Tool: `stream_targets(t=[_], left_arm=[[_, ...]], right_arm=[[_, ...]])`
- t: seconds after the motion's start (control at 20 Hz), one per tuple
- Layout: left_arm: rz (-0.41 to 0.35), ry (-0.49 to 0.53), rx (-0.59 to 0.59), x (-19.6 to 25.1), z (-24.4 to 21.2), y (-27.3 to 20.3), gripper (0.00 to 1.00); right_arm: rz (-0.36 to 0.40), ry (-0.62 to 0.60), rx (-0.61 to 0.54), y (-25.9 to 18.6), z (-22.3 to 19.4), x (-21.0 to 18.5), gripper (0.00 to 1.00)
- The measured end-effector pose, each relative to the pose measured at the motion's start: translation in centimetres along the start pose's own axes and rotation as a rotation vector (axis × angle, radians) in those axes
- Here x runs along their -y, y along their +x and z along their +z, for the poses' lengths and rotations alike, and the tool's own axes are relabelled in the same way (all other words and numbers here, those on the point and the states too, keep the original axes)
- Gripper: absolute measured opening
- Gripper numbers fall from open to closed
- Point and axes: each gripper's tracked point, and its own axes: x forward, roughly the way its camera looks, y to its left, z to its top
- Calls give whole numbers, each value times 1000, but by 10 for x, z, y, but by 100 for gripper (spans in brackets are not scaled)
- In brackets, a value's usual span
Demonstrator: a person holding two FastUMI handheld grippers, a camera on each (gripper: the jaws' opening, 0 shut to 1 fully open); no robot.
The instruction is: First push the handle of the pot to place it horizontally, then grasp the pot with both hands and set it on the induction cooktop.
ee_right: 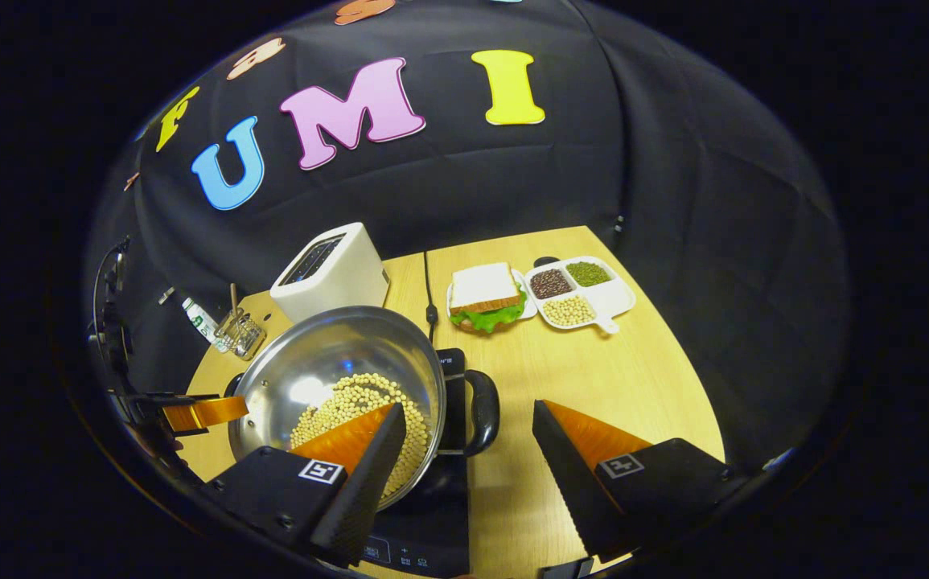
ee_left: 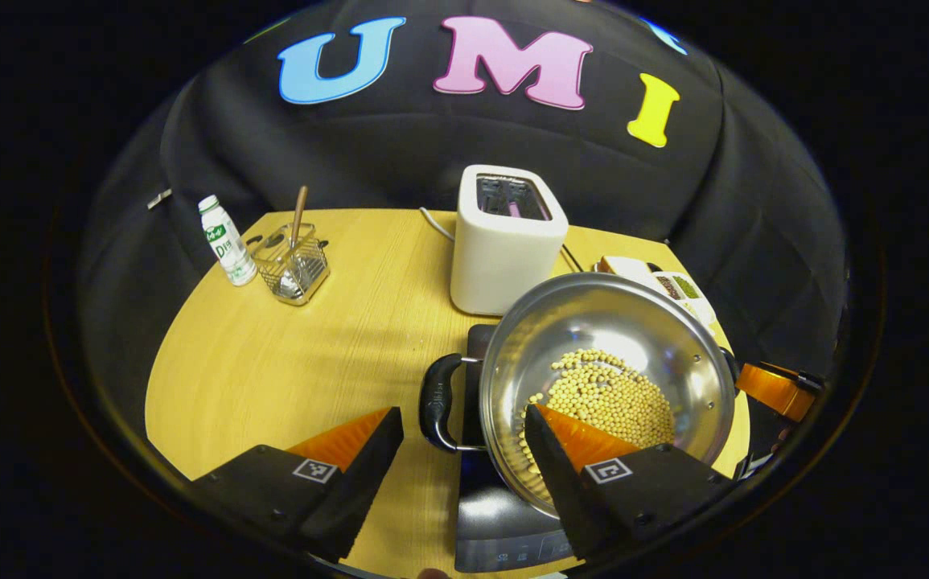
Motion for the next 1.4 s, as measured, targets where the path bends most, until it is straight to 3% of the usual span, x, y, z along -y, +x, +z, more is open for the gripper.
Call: stream_targets(t=[0.25, 0.6, 1.0, 1.3, 1.4], left_arm=[[-48, 45, 168, 6, 15, -67, 96], [-46, 86, 452, -15, 25, -187, 95], [-19, 28, 597, -43, -20, -279, 95], [47, 35, 614, -75, -61, -317, 95], [67, 47, 615, -81, -69, -324, 95]], right_arm=[[-49, -19, 192, -65, 24, -7, 99], [-79, -82, 444, -161, 37, -28, 98], [-22, -116, 500, -233, 12, -53, 98], [-26, -56, 550, -271, -2, -48, 98], [-60, -65, 568, -275, 3, -39, 98]])
